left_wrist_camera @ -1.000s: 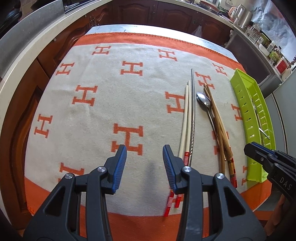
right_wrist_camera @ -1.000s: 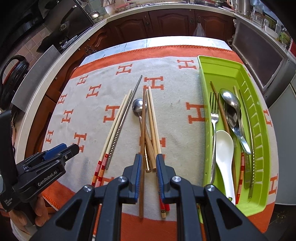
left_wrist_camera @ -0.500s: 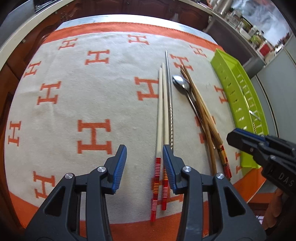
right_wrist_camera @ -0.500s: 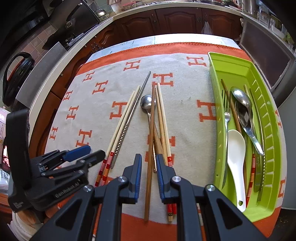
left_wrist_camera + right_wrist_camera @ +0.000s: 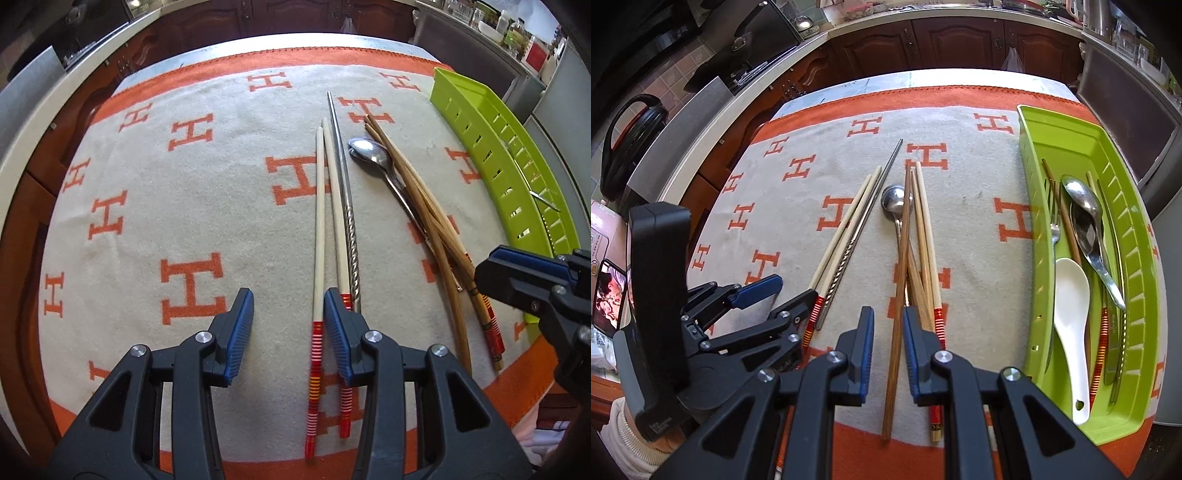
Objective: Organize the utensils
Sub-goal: 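Grasp a red-banded chopstick with the left tool while the right tool grasps another, then carry both red-banded chopsticks into the lime-green tray, then lower both chopsticks into the tray and open both tools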
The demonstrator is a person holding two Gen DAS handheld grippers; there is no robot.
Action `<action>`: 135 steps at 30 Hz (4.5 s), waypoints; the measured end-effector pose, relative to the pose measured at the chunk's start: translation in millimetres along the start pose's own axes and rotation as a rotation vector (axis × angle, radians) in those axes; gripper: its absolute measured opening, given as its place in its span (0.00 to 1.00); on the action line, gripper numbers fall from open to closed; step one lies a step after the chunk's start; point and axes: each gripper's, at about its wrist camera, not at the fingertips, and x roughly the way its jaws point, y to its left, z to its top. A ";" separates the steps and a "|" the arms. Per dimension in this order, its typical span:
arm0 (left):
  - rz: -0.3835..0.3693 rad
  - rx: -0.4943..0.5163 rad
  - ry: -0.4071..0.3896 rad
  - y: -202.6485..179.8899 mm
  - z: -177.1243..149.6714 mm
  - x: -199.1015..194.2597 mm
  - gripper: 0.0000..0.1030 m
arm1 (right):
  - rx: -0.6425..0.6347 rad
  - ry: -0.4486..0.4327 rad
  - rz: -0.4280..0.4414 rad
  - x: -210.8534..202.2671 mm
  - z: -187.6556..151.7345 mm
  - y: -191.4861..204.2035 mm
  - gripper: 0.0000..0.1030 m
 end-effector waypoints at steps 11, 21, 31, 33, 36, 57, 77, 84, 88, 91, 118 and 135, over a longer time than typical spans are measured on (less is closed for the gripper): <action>-0.079 -0.090 -0.025 18.8 -1.3 -1.3 0.03 | -0.022 -0.002 0.067 6.6 -0.1 11.3 0.15; -0.138 -0.233 -0.049 56.5 -17.7 -17.2 0.03 | -0.075 -0.031 0.156 33.2 15.4 44.1 0.15; -0.171 -0.272 -0.067 77.8 -27.8 -23.8 0.03 | -0.045 0.009 0.072 59.8 24.4 49.9 0.15; -0.178 -0.278 -0.070 80.2 -28.8 -23.9 0.03 | -0.054 0.010 0.055 61.2 25.5 53.3 0.15; -0.189 -0.282 -0.070 82.2 -29.5 -23.4 0.03 | -0.068 0.009 0.038 64.1 27.0 58.8 0.15; -0.222 -0.319 -0.060 91.6 -31.0 -19.2 0.03 | -0.175 -0.002 -0.190 86.8 45.0 84.5 0.15; -0.306 -0.302 -0.091 67.4 -22.7 -55.8 0.03 | -0.006 -0.013 0.123 25.7 36.1 50.3 0.06; -0.353 -0.226 -0.108 24.3 -3.6 -81.4 0.03 | 0.059 -0.084 0.161 -18.7 33.4 11.5 0.06; -0.388 -0.175 -0.115 -9.3 13.4 -96.1 0.03 | 0.102 -0.116 0.160 -39.7 35.1 -19.5 0.06; -0.416 -0.132 -0.122 -40.2 29.6 -106.0 0.03 | 0.127 -0.141 0.153 -55.1 36.7 -43.1 0.06; -0.498 -0.148 0.086 -163.9 86.9 -28.3 0.04 | 0.220 -0.030 -0.047 -37.1 41.6 -163.9 0.07; -0.402 -0.096 0.017 -125.1 63.3 -75.8 0.37 | 0.234 -0.085 -0.001 -63.5 25.7 -140.6 0.11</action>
